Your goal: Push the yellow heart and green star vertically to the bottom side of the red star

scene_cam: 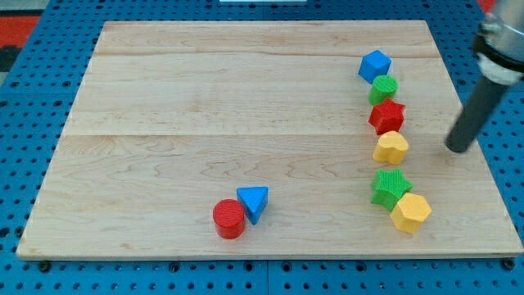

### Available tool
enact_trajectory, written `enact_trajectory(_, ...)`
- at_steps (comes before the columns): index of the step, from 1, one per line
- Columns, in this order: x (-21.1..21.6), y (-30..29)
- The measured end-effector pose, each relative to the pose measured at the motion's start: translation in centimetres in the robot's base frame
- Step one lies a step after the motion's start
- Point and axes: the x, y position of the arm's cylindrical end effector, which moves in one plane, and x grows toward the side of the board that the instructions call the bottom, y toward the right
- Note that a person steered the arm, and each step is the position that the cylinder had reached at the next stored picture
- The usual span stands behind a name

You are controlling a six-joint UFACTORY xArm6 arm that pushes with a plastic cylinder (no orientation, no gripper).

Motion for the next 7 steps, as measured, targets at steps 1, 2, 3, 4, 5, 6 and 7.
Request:
enact_trajectory(1, 7.9, 0.5)
enact_trajectory(2, 10.8, -2.8)
enact_trajectory(3, 12.7, -5.8)
enact_trajectory(4, 12.9, -7.7)
enact_trajectory(5, 12.4, -13.5)
enact_trajectory(6, 10.4, -15.1)
enact_trajectory(7, 6.8, -12.3)
